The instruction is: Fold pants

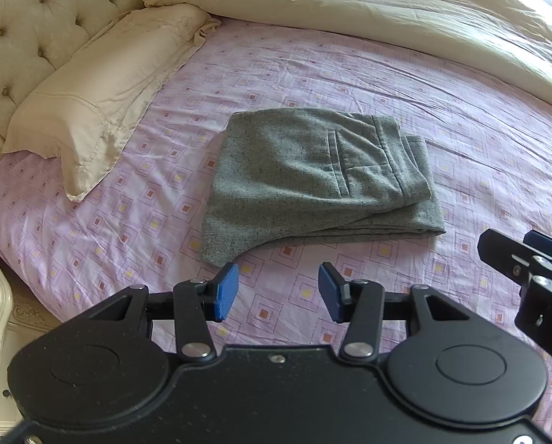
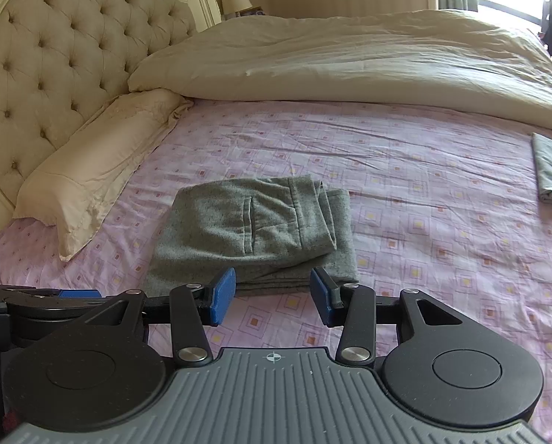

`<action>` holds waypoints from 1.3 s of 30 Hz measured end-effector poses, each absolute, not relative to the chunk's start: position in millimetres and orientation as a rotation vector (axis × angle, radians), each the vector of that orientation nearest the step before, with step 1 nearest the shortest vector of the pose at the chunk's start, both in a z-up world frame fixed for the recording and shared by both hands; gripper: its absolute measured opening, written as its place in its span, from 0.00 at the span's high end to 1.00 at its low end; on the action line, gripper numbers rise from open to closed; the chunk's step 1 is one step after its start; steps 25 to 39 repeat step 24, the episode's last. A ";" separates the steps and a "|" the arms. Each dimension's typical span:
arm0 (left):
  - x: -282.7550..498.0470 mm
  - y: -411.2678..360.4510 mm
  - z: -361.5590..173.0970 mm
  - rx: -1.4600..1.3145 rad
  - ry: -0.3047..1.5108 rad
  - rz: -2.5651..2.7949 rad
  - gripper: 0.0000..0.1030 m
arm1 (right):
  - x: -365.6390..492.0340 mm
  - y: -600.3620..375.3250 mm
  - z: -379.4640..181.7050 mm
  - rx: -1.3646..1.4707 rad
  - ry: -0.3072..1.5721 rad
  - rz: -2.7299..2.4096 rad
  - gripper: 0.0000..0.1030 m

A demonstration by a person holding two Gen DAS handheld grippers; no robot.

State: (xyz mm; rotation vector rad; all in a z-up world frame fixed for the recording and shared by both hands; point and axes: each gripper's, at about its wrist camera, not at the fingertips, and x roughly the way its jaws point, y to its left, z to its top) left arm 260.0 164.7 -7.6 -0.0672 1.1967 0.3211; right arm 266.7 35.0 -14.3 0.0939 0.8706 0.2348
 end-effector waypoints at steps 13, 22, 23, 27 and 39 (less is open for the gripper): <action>258.1 161.4 -7.6 -0.064 1.196 0.322 0.45 | 266.8 31.6 -13.1 0.104 0.869 0.233 0.58; 258.2 158.6 -7.7 -0.063 1.196 0.324 0.45 | 266.2 32.1 -13.1 0.106 0.869 0.236 0.58; 257.6 158.4 -7.3 -0.065 1.196 0.325 0.45 | 265.7 32.2 -13.0 0.106 0.870 0.237 0.58; 257.2 157.0 -7.2 -0.064 1.197 0.323 0.45 | 265.6 32.0 -13.1 0.107 0.870 0.238 0.58; 257.2 157.0 -7.2 -0.064 1.197 0.323 0.45 | 265.6 32.0 -13.1 0.107 0.870 0.238 0.58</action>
